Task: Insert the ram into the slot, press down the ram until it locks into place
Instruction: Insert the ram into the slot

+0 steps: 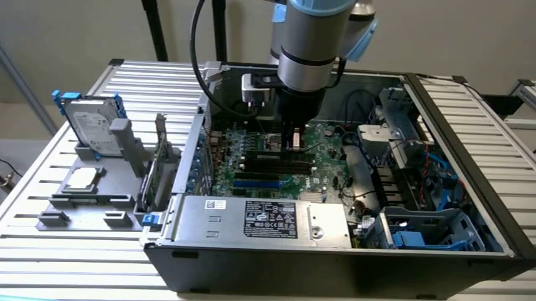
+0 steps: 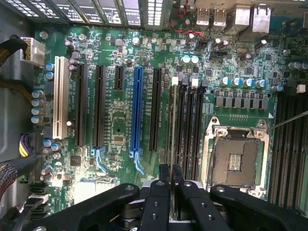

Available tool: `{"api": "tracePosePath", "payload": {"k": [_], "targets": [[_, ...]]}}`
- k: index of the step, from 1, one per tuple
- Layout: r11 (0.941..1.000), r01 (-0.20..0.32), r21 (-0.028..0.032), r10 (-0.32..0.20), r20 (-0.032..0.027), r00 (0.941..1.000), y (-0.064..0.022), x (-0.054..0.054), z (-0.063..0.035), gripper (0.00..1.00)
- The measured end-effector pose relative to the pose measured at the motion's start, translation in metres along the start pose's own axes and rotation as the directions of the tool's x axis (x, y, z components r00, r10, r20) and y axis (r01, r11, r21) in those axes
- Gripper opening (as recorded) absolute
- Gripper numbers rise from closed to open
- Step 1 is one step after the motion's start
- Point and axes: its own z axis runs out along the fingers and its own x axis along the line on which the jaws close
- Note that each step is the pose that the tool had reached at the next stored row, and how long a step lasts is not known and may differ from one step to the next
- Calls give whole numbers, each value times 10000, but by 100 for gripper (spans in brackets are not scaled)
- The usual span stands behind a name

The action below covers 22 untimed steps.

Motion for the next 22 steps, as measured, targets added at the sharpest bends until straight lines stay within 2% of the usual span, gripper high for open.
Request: {"api": "tracePosePath", "payload": {"k": [9, 22], "targets": [[10000, -1, -1, 1, -50, 10000, 0, -15, 80, 13], [10000, -2, -2, 2, -59, 10000, 0, -15, 165, 13]]}}
